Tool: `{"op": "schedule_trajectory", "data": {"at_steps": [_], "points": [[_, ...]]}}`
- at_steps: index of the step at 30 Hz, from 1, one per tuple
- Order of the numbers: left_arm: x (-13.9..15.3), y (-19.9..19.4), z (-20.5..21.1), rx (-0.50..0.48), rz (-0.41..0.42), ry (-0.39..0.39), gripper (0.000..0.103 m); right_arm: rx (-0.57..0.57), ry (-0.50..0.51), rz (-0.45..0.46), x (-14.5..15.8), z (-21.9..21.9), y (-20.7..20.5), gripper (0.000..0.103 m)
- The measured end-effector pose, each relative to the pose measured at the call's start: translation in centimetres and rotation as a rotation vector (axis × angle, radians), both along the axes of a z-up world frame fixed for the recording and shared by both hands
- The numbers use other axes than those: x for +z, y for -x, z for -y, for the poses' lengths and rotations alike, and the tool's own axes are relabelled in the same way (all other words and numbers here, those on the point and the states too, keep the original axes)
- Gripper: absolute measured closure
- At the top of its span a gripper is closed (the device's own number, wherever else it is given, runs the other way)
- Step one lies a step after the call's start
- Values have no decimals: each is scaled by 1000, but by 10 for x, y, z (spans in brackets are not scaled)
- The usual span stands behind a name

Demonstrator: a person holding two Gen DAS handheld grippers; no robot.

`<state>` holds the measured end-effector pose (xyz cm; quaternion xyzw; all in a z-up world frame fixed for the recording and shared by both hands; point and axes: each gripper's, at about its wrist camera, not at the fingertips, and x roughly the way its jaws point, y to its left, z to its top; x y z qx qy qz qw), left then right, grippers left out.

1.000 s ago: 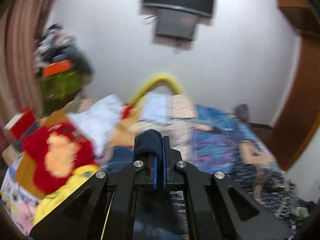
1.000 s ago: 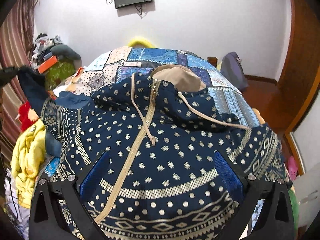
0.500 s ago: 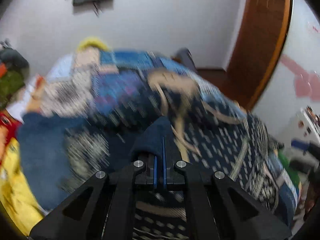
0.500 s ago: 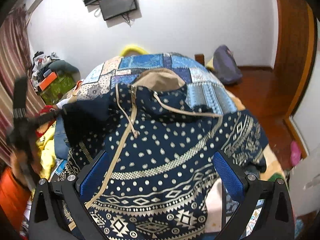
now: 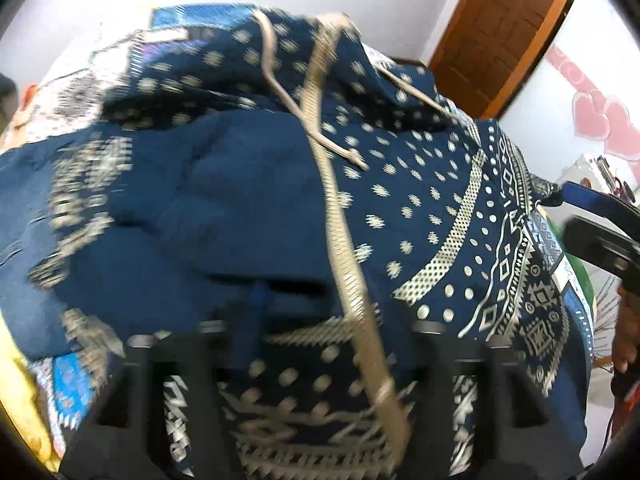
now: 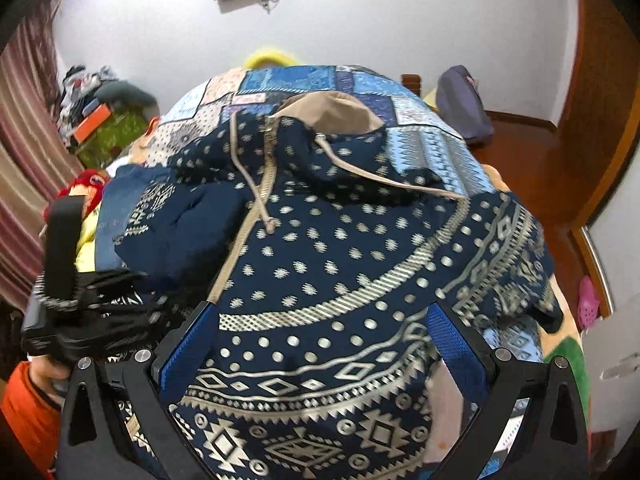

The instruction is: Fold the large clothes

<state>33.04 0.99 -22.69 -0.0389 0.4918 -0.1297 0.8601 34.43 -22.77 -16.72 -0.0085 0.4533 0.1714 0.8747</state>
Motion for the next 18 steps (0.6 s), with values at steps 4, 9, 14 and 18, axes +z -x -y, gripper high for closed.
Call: {"op": "schedule_trajectory", "data": {"at_steps": [4, 9, 14, 18], "points": [[20, 24, -45, 88, 40, -24, 31, 73, 39, 5, 2, -34, -8, 0], [25, 43, -105, 198, 60, -117, 27, 210, 99, 26, -2, -104, -19, 0], [4, 53, -153, 279, 29, -148, 27, 338, 169, 31, -26, -177, -32, 5], [-16, 48, -182, 320, 5, -144, 27, 422, 213, -25, -52, -225, -49, 29]]}}
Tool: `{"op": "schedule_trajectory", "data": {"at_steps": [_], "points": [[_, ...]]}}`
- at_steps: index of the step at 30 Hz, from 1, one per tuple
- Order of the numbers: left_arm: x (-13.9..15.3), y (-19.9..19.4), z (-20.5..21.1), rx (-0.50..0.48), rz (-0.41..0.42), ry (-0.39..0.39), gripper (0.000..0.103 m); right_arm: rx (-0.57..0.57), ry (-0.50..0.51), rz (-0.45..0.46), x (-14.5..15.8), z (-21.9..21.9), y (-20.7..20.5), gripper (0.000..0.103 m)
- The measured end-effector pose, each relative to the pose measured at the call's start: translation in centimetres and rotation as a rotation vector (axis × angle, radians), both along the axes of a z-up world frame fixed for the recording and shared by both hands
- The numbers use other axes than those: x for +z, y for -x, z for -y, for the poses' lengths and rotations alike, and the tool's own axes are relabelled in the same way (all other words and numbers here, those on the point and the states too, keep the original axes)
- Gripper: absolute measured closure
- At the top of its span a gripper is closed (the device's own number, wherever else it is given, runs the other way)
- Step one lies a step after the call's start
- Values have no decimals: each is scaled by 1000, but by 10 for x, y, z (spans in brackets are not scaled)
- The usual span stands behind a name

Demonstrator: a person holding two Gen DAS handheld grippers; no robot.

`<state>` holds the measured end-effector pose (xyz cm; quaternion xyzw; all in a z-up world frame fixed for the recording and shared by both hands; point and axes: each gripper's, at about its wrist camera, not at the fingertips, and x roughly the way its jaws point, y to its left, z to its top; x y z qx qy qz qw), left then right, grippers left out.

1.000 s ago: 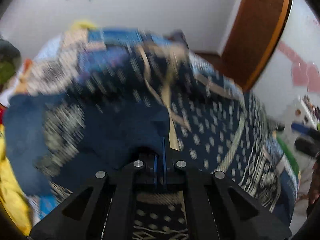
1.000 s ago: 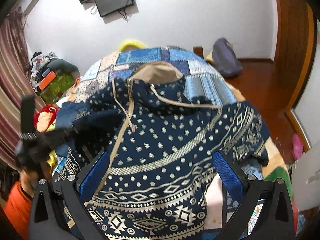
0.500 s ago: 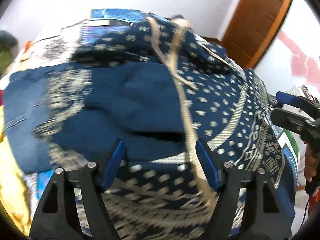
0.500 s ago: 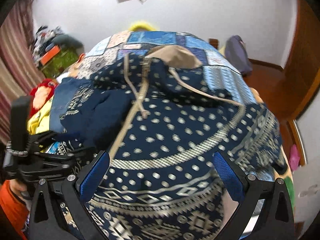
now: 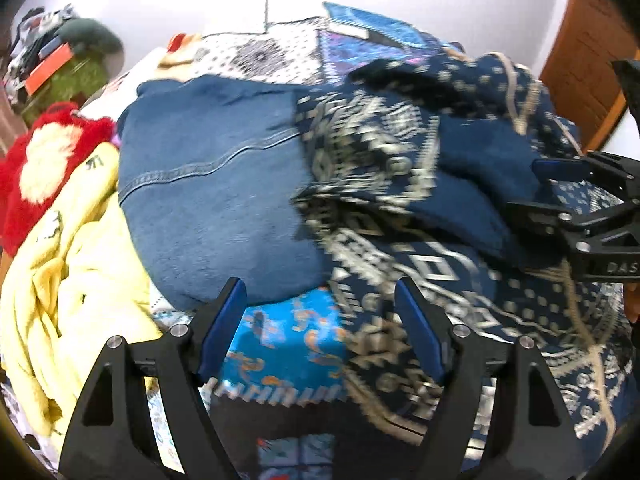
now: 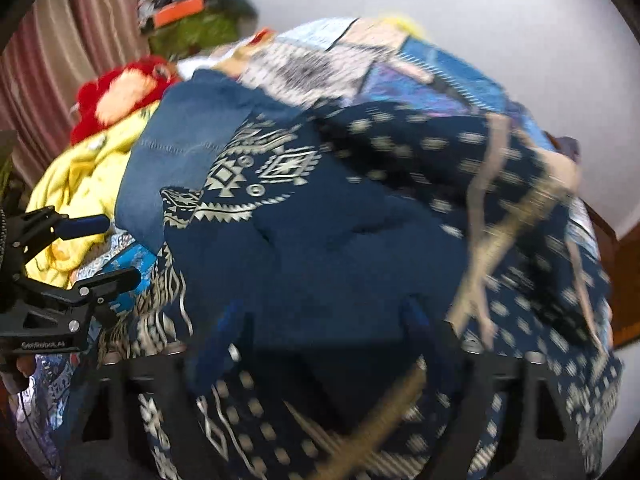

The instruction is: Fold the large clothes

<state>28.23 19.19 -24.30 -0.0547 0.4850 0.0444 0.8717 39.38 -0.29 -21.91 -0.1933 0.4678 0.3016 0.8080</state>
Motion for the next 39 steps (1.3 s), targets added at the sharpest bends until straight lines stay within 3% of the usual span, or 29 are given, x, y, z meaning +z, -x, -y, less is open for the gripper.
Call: {"op": "schedule_trajectory", "data": {"at_steps": [3, 8, 10, 13, 19, 23, 26, 32, 39], "points": [[-15, -17, -15, 39, -9, 14, 27, -10, 18, 16, -12, -21, -14, 29], [-42, -46, -34, 95, -34, 140, 27, -17, 67, 51, -26, -37, -28, 60], [-38, -51, -35, 113, 11, 122, 27, -15, 70, 71, -23, -36, -28, 83], [-31, -58, -31, 144, 37, 77, 27, -54, -27, 21, -10, -16, -34, 94], [-23, -53, -27, 177, 26, -71, 27, -166, -169, 41, 38, 58, -32, 95], [-21, -47, -34, 208, 12, -92, 27, -249, -189, 100, 62, 112, -26, 95], [-14, -36, -34, 202, 21, -93, 27, -314, -235, 90, 68, 155, -25, 95], [-15, -39, -30, 194, -8, -124, 27, -402, -230, 34, 45, 214, -24, 95], [-51, -45, -37, 259, -107, -208, 27, -459, -74, -12, -16, 245, -28, 95]]}}
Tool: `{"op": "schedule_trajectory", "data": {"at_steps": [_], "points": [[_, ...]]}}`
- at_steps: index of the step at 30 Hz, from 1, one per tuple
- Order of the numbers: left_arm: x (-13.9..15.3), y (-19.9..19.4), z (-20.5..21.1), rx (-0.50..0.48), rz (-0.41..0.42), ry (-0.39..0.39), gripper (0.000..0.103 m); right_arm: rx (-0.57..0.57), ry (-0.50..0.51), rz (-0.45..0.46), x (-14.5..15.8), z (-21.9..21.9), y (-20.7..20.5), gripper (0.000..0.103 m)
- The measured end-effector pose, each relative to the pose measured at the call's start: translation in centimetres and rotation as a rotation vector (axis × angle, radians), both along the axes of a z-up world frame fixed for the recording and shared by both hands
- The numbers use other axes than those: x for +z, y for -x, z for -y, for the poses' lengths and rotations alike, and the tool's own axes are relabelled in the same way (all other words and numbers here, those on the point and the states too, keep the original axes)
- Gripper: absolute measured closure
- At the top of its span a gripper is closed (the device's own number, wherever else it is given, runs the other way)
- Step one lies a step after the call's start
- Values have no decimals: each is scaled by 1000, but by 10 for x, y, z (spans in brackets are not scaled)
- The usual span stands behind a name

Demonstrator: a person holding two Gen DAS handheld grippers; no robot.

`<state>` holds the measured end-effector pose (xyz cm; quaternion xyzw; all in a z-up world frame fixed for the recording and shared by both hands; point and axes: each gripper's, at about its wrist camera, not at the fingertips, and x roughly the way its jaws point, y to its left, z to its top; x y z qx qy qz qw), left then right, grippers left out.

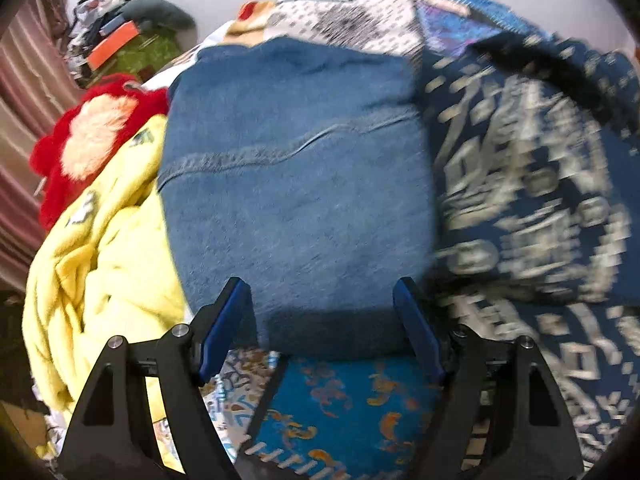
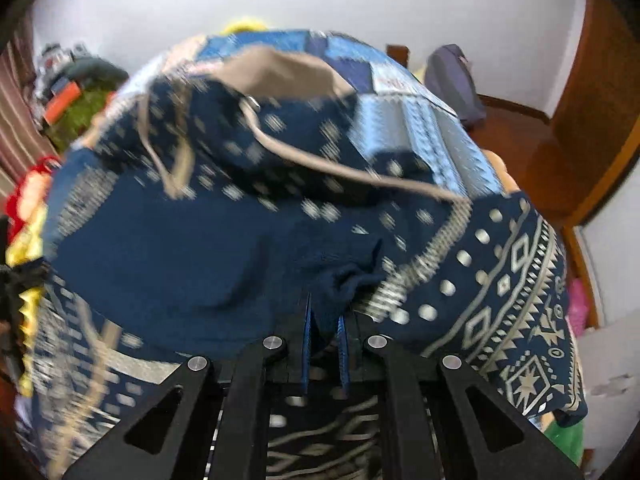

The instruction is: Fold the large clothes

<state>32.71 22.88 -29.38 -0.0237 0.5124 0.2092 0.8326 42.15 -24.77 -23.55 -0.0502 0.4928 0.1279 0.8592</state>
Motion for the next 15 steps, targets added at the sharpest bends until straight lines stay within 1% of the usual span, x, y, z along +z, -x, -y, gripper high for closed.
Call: {"op": "schedule_trajectory", "data": {"at_steps": [2, 4, 7, 8, 9, 10, 11, 12, 13, 14, 15], "points": [[0, 4, -2, -12, 22, -7, 27, 2, 31, 7, -8, 7, 2, 95], [-1, 5, 0, -31, 13, -20, 27, 14, 44, 14, -8, 9, 4, 94], [1, 8, 3, -63, -8, -18, 27, 18, 103, 20, -6, 9, 11, 93], [4, 10, 3, -68, -8, 1, 27, 18, 142, 31, -6, 7, 14, 91], [7, 14, 2, -72, -2, 26, 27, 7, 219, 59, -5, 5, 20, 87], [12, 17, 1, -77, 7, 50, 27, 3, 256, 75, -4, 1, 22, 61], [17, 20, 1, -85, 20, 69, 27, -12, 321, 105, -4, -2, 26, 20], [23, 24, 2, -94, 33, 81, 27, -49, 414, 160, -4, -3, 32, 7], [31, 27, 4, -107, 51, 87, 27, -65, 457, 207, -2, 0, 38, 3], [40, 30, 8, -122, 69, 86, 27, -62, 451, 204, -1, 4, 40, 3], [51, 33, 15, -147, 89, 76, 27, -56, 400, 161, -1, 12, 43, 3]]}}
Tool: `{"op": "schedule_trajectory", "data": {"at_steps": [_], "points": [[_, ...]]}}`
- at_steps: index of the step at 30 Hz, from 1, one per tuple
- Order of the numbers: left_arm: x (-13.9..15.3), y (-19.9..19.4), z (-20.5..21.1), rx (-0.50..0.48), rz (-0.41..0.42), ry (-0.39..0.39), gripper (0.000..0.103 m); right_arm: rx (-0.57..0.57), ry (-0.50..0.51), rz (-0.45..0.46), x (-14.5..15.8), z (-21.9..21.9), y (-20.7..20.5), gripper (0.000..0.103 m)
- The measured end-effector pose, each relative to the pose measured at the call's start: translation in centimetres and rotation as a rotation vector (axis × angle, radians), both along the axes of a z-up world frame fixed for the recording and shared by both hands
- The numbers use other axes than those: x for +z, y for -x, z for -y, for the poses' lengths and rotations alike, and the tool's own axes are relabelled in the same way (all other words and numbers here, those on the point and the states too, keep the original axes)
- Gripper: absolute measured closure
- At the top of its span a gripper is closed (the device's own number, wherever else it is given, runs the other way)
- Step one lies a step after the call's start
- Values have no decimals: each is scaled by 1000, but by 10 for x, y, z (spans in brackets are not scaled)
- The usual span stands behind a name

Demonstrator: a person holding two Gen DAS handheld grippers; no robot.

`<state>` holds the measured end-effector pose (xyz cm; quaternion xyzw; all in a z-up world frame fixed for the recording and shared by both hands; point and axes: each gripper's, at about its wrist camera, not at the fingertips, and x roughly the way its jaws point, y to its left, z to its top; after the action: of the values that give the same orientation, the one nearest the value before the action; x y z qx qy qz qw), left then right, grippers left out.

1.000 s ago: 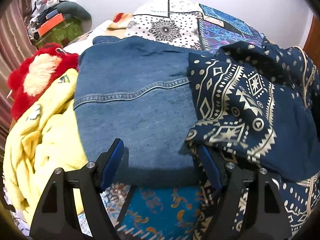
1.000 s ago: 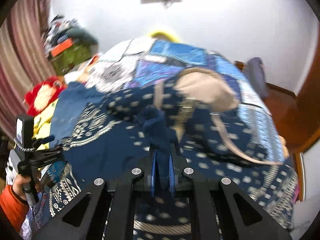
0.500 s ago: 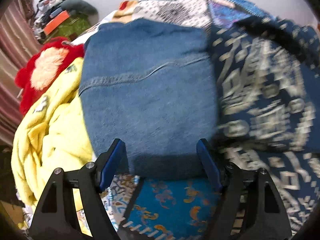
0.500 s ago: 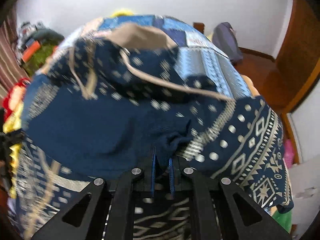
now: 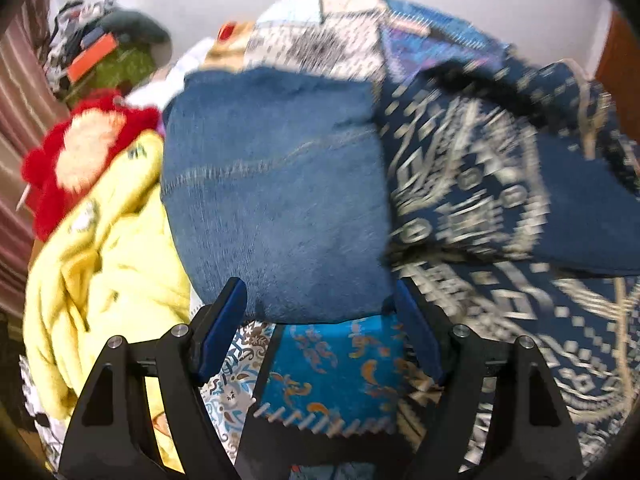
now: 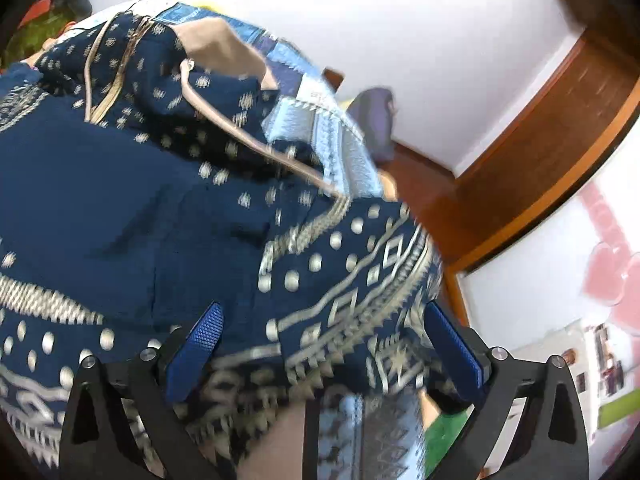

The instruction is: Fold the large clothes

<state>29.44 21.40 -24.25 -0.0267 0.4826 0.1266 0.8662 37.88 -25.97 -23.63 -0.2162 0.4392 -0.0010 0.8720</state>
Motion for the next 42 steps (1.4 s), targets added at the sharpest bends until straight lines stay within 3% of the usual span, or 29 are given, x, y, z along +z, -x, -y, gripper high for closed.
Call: {"op": "schedule_trajectory", "data": {"at_steps": [5, 9, 14, 20, 23, 24, 26, 30, 33, 36, 38, 42], "points": [[38, -2, 34, -90, 61, -27, 27, -31, -191, -32, 25, 41, 22, 3], [56, -11, 65, -136, 97, 17, 19, -74, -374, -39, 53, 80, 37, 3], [63, -32, 108, -206, 103, 99, 16, -161, -595, -92, 58, 129, 37, 3], [48, -62, 157, -275, 56, 136, 16, -234, -591, -123, 25, 159, 6, 3], [32, -74, 173, -305, 16, 138, 16, -296, -651, -139, 8, 179, -11, 6], [28, -77, 176, -312, 5, 141, 16, -330, -694, -145, 1, 188, -19, 9], [18, -79, 182, -327, -12, 152, 16, -362, -767, -168, -8, 201, -32, 27], [8, -78, 183, -334, -19, 149, 16, -407, -911, -246, -35, 216, -68, 34], [3, -77, 180, -326, -23, 148, 16, -431, -928, -255, -48, 216, -87, 42], [0, -76, 175, -317, -25, 158, 16, -423, -920, -222, -48, 213, -97, 60], [1, -74, 173, -310, -21, 159, 16, -416, -937, -188, -45, 212, -100, 87], [5, -69, 174, -309, -15, 157, 16, -396, -897, -97, -20, 207, -99, 94]]}}
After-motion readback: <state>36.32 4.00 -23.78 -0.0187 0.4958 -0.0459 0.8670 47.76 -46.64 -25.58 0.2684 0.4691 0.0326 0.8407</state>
